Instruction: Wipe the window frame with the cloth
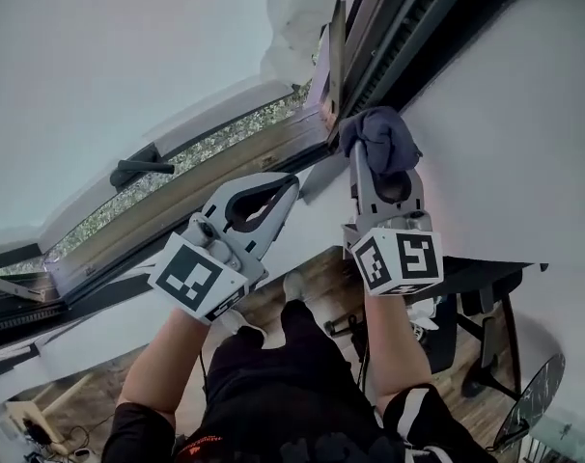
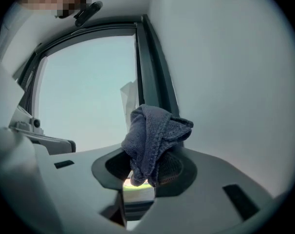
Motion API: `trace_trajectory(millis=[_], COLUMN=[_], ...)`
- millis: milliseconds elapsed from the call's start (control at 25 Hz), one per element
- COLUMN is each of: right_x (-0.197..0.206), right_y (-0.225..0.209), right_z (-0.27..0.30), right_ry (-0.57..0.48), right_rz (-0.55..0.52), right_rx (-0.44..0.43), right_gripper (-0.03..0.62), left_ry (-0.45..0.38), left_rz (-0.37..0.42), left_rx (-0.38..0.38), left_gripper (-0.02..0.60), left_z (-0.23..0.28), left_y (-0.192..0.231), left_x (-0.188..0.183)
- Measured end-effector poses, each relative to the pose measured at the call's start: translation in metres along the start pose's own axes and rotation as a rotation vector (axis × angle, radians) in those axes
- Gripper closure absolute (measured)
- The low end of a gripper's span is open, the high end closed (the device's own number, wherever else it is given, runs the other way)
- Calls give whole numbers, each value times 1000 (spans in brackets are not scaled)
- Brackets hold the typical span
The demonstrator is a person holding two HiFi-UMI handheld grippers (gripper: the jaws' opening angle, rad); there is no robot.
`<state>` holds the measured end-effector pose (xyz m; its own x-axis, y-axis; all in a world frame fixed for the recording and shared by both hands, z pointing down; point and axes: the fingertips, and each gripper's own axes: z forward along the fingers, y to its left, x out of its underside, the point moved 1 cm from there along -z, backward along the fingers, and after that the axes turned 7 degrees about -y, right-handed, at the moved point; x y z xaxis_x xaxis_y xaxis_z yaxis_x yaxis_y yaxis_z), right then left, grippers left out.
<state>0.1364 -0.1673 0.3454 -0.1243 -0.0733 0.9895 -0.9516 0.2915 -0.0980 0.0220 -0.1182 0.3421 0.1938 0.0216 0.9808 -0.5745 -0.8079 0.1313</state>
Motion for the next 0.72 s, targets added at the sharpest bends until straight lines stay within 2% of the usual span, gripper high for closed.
trace_trajectory(millis=[320, 720], right_x=[-124, -227], right_y=[43, 72], right_z=[28, 57], right_ry=[-201, -379], right_rz=[-35, -11], right_rx=[-93, -143], right_gripper=[480, 480], left_ry=[-87, -165], left_rz=[99, 196], left_rx=[1, 15], left_gripper=[561, 561], left_z=[-8, -12], left_y=[2, 8], left_x=[-74, -137])
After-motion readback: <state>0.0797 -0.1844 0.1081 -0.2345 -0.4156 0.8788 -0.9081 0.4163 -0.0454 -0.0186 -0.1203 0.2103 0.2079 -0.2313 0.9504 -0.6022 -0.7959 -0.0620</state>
